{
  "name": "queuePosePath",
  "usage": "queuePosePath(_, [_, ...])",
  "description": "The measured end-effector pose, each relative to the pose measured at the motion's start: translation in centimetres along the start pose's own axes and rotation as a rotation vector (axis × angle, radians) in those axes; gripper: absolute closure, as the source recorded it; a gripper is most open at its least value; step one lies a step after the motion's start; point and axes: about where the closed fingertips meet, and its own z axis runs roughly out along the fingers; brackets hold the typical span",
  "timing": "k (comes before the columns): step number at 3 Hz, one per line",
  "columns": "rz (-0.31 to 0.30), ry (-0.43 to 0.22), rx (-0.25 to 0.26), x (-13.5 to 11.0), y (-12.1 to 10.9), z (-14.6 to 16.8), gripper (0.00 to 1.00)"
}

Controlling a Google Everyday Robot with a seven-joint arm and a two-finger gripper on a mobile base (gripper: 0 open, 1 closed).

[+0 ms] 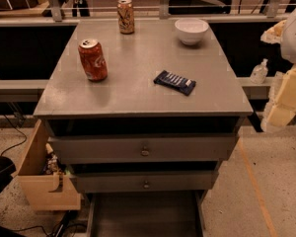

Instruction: Place rxbar blueberry into bottom drawer

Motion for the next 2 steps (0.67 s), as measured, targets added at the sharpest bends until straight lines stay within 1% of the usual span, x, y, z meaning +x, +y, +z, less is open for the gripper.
queuePosePath(1, [0.0,0.0,0.0,0.0,0.0,0.0,0.0])
queuePosePath(2, [0.007,-0.087,0.013,-1.4,-1.5,1.7,0.0])
